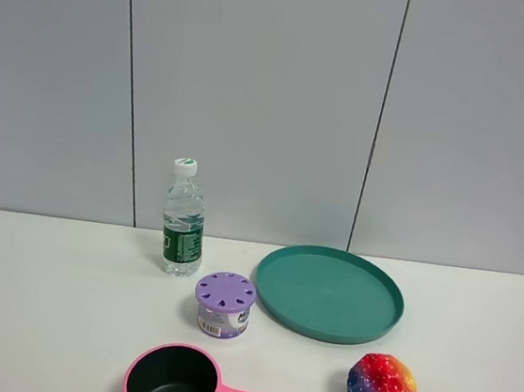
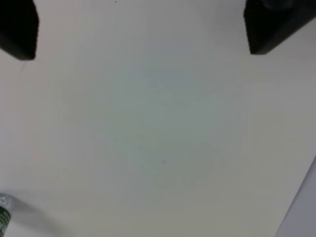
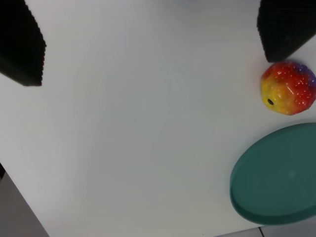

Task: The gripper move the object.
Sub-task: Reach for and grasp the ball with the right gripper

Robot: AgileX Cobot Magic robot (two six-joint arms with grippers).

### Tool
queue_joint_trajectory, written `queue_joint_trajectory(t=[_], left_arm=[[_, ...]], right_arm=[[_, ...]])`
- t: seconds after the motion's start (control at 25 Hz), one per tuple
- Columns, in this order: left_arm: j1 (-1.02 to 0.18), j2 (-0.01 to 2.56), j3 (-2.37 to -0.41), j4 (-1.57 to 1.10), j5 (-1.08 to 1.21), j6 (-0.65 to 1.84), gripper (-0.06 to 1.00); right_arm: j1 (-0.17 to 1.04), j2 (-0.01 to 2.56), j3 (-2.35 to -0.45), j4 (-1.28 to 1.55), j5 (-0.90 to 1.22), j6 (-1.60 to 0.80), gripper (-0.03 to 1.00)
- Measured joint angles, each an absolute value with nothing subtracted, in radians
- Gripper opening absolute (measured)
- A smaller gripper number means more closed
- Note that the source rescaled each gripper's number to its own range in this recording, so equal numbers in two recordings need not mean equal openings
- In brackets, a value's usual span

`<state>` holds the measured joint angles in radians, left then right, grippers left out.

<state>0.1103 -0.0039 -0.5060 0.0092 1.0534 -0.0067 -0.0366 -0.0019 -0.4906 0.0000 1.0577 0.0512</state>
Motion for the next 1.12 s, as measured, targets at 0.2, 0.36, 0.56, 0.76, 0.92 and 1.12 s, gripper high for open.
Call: queue_joint_trajectory(t=[0.2,0.36,0.56,0.76,0.92,1.12], left_arm=[[0.11,-0.004,-0.506,0.009,1.053,-0.007,1.0],[0.11,-0.004,-0.506,0.009,1.053,-0.007,1.0],[0.11,-0.004,-0.506,0.009,1.053,-0.007,1.0],[0.11,-0.004,-0.506,0.009,1.053,-0.007,1.0],[0.11,-0.004,-0.506,0.009,1.053,-0.007,1.0],[0.11,-0.004,-0.506,0.009,1.053,-0.007,1.0]], right_arm=[[-0.037,-0.002,-0.491,0.0,1.058,0.051,1.0],[-0.037,-0.002,-0.491,0.0,1.058,0.051,1.0],[-0.037,-0.002,-0.491,0.0,1.058,0.051,1.0],[-0.037,-0.002,-0.491,0.0,1.058,0.051,1.0],[-0.037,-0.002,-0.491,0.0,1.058,0.051,1.0],[-0.037,-0.002,-0.491,0.0,1.058,0.051,1.0]])
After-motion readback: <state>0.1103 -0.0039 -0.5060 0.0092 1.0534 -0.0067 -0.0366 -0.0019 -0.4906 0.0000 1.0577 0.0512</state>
